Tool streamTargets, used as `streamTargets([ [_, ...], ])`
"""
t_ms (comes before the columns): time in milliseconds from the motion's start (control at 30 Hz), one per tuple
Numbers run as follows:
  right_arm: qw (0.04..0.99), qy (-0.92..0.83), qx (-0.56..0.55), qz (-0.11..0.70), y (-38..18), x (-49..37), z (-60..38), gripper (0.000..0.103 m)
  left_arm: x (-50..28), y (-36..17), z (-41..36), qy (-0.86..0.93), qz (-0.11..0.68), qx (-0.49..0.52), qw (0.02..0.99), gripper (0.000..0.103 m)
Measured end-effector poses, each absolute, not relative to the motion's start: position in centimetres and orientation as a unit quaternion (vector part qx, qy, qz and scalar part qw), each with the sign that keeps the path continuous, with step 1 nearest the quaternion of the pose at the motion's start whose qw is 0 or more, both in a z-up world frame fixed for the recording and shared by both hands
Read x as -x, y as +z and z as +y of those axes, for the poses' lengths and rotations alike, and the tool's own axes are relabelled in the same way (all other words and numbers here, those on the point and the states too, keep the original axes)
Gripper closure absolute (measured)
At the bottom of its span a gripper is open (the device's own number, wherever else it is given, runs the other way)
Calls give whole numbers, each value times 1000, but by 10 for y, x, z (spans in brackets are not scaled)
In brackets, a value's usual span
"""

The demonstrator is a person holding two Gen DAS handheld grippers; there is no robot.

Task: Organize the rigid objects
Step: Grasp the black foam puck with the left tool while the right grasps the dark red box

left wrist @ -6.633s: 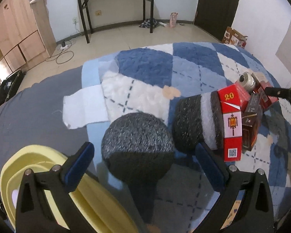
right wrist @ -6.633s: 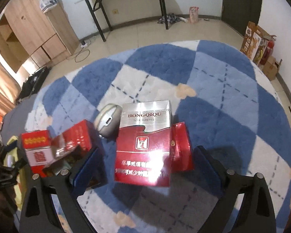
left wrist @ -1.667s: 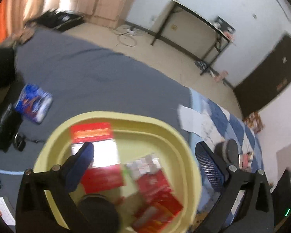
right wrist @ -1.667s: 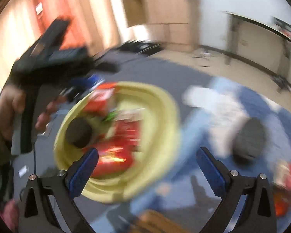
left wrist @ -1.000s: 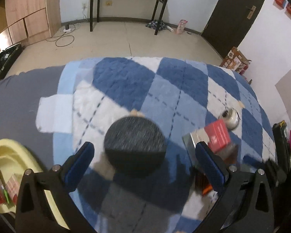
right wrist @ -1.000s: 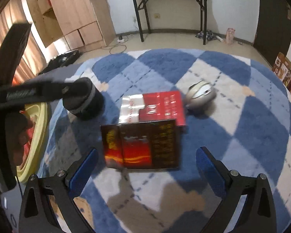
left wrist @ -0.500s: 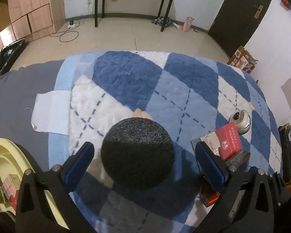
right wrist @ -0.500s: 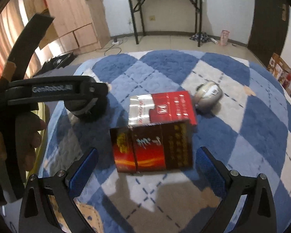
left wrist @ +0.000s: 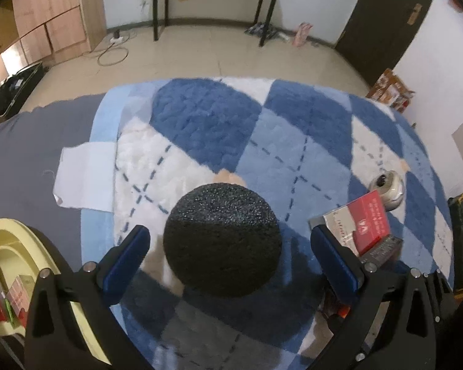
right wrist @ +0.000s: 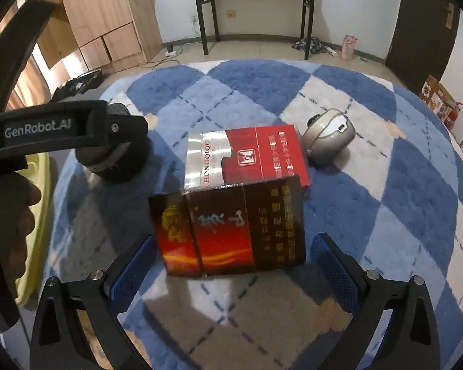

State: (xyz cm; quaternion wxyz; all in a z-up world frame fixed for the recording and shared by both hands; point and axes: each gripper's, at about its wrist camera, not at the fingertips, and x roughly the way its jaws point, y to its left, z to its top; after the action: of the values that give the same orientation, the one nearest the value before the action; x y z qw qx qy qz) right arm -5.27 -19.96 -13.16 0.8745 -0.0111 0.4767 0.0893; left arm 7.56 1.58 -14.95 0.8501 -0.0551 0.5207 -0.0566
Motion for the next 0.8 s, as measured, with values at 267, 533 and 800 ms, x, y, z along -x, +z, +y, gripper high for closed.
streamTargets([
  [267,876,83,49,472,-151,35,-187,13,-91,-162,18,-55,542,73,835,33],
  [533,898,135,28,417,-116,56,-193,14,-49,-103,55,-82,484,107,865,33],
  [800,877,288,39,383,-70,63,-116,14,42,-47,178,3,442,111,890,33],
])
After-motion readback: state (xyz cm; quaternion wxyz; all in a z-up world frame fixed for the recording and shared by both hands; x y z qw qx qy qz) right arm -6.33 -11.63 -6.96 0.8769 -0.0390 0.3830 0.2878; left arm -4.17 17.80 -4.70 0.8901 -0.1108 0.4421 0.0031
